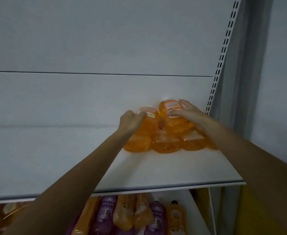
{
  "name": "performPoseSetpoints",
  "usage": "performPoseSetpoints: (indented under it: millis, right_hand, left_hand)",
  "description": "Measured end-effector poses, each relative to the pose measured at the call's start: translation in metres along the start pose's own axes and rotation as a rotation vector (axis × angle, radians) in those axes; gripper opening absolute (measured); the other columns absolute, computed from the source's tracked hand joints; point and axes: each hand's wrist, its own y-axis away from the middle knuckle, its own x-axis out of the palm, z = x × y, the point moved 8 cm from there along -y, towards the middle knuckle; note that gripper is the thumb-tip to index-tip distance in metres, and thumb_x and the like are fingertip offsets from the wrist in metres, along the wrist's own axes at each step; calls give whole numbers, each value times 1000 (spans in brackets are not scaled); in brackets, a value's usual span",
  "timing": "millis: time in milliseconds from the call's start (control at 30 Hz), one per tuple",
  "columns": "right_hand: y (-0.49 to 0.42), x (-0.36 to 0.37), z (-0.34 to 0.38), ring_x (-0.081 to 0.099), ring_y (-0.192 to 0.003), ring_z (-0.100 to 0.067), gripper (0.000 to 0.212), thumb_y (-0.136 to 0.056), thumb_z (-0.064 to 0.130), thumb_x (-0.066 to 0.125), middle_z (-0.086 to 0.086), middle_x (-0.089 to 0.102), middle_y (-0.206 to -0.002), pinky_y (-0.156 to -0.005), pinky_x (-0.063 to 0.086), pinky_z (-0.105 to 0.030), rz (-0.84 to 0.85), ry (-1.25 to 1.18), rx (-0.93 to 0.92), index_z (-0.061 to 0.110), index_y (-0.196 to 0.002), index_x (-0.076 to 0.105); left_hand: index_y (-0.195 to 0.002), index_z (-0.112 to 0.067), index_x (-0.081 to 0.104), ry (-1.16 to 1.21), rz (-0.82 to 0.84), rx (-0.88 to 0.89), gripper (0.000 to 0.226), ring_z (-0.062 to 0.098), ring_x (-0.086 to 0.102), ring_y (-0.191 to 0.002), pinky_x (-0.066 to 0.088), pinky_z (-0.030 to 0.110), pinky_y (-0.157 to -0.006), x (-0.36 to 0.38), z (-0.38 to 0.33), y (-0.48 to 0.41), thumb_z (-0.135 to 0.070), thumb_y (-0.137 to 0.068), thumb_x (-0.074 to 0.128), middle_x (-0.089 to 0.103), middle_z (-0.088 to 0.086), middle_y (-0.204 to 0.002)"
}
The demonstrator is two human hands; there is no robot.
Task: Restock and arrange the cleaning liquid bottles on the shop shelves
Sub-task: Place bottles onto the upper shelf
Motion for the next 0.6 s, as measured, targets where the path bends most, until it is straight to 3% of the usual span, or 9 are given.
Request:
performPoseSetpoints:
  millis: [100,200,333,467,600]
  right_hand:
    - [-3,4,-6,43,-122,-23,76,-81,47,67,-6,39,-144,-104,40,-42,76,81,31,22,-143,32]
    - [-4,5,-7,29,-136,-30,64,-86,56,52,-8,32,-151,-112,26,-45,73,382,3,27,-141,39]
    - [-4,10,-8,31,-138,-26,75,-85,55,54,-6,28,-154,-108,31,-39,125,243,7,18,-146,31]
    - [4,-9,8,39,-133,-26,74,-83,51,60,-7,37,-149,-104,36,-37,-77,195,-100,17,-144,37]
    - [26,-7,63,40,-133,-25,65,-87,38,59,-8,43,-145,-105,39,-39,-223,177,-341,16,-144,37]
  left_hand:
    - [-138,-8,35,-66,-36,-15,52,29,48,-118,44,39,-96,15,-6,7,-38,-96,41,48,13,-135]
    - [-140,-5,32,-84,-80,-47,56,32,47,-119,43,42,-99,23,-6,15,-40,-96,37,48,16,-134]
    - [-139,-8,34,-116,-93,-30,60,33,46,-121,41,46,-101,20,-3,20,-48,-95,37,47,16,-136]
    - [-141,-10,35,-131,-78,52,55,30,43,-127,38,35,-98,6,-7,30,-43,-98,38,42,14,-143]
    - [-139,-12,40,-192,-148,59,52,27,43,-129,37,37,-102,-35,4,42,-40,-96,44,43,12,-143]
